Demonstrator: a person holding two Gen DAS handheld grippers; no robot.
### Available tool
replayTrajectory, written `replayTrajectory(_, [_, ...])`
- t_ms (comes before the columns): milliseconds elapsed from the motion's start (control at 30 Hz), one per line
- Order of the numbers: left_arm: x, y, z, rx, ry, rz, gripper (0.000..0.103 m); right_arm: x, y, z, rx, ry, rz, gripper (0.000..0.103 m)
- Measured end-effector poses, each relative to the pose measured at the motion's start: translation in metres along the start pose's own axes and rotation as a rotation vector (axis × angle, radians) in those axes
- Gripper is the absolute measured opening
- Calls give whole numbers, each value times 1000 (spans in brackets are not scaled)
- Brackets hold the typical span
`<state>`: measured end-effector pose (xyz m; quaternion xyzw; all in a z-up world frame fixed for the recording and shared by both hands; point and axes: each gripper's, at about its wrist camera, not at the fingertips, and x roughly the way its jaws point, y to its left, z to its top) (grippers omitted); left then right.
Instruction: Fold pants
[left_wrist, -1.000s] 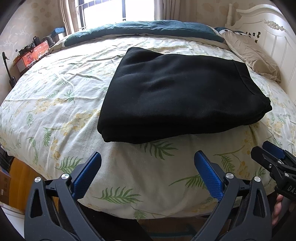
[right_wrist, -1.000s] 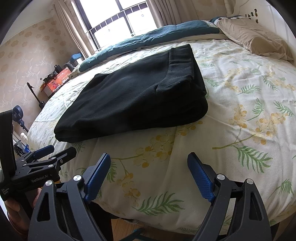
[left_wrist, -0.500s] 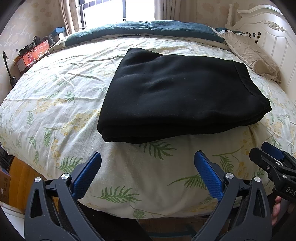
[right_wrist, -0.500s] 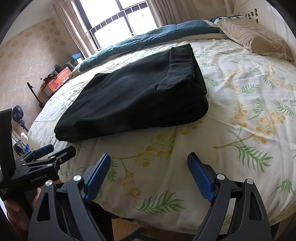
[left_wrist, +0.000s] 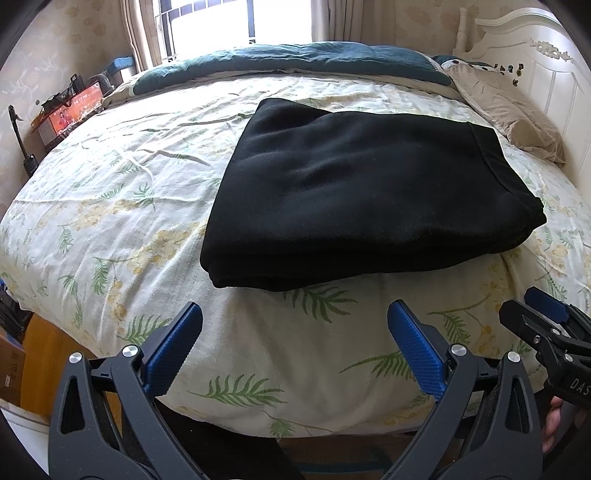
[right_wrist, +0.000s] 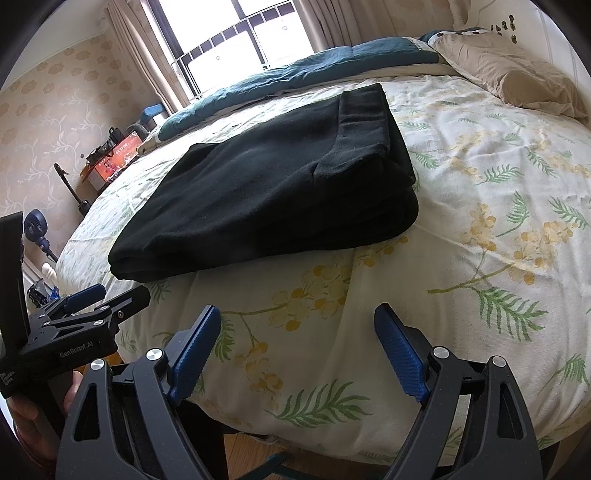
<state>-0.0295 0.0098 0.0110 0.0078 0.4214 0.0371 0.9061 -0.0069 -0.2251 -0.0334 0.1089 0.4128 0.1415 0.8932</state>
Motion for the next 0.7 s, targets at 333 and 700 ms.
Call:
replayTrajectory(333, [-19, -3, 8, 32, -141, 2, 100, 0, -2, 0, 4, 0, 8, 84])
replayTrajectory(700, [-47, 2, 31, 83, -250, 38, 100, -24, -28, 32, 61, -61, 15, 84])
